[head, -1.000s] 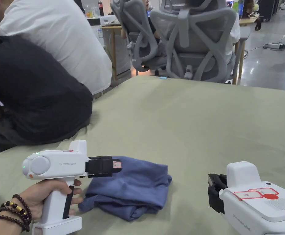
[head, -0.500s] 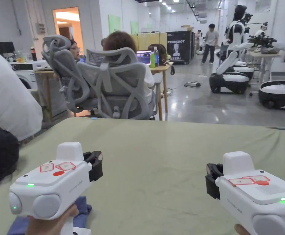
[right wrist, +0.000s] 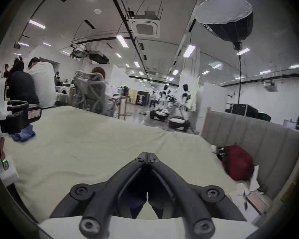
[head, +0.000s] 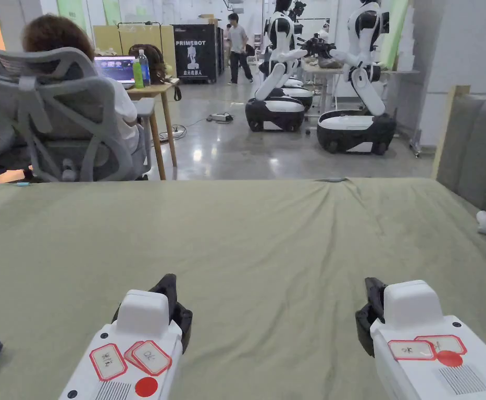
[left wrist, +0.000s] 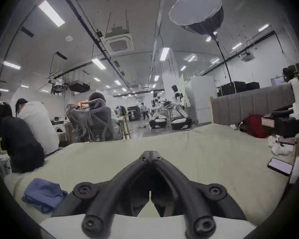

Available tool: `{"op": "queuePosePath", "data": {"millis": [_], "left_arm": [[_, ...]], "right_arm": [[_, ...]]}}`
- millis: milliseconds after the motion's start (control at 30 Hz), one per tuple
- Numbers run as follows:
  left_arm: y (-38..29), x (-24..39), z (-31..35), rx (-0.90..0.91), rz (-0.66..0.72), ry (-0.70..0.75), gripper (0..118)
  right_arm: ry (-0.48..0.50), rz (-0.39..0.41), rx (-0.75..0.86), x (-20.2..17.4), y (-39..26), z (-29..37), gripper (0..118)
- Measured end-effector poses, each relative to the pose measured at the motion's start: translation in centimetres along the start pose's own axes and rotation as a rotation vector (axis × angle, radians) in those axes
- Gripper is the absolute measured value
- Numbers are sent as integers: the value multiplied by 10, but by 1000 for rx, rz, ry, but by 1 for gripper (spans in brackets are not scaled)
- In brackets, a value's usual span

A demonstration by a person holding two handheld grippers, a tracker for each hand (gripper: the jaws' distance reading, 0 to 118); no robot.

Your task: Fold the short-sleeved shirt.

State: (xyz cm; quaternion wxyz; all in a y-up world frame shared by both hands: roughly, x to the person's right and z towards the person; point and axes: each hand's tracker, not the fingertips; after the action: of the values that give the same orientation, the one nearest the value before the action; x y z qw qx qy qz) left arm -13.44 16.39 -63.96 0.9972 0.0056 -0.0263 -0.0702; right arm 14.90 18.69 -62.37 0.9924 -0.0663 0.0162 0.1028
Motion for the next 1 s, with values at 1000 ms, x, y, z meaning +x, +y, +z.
{"op": "queuePosePath", "data": {"millis": [1000], "left_arm": [[-10, -15, 53, 14, 78, 100, 23]], "right_arm": [[-28, -100, 48, -2, -19, 27, 6]]}}
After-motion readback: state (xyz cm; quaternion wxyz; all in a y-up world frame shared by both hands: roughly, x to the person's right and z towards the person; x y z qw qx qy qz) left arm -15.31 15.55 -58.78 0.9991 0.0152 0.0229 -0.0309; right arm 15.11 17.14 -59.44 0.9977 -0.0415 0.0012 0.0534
